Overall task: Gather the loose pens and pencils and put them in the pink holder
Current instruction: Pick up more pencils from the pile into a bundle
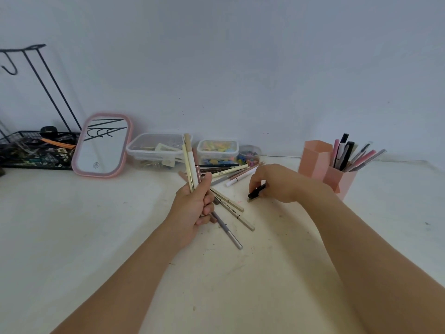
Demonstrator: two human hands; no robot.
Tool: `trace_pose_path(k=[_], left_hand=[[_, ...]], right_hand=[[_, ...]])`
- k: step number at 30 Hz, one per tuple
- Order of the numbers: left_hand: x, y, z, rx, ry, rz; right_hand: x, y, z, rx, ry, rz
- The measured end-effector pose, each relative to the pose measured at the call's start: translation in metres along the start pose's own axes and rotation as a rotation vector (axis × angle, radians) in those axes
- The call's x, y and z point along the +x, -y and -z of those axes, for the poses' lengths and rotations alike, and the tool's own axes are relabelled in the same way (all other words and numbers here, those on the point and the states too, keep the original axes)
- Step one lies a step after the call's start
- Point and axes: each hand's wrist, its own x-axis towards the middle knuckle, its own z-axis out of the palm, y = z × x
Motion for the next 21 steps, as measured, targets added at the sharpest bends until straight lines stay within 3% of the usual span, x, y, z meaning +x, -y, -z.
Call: trace_pose_path(k=[3, 5, 9, 14, 21], left_hand=[[-0.002, -0.001, -0.001, 0.005, 0.01, 0.001], [-0.004, -0.003, -0.003, -0.003, 0.018, -0.008], [-0.007, -0.005, -0.004, -0.028, 0.021, -0.04], [-0.009, -0.004, -0.007, -0.039, 0.08, -0.035], [-0.013, -0.001, -0.011, -0.061, 0.299, 0.041]], right_hand=[[0.001, 0.003, 0.001, 0.053, -0.079, 0.009], [0.001, 0.007, 0.008, 0.107, -0.217, 0.059], [-0.011, 0.034, 0.036, 0.462, -0.473, 0.182], [-0.022, 0.068, 0.043, 0.978, -0.343, 0.254], [-0.012, 0.071, 0.02, 1.168, -0.285, 0.14]])
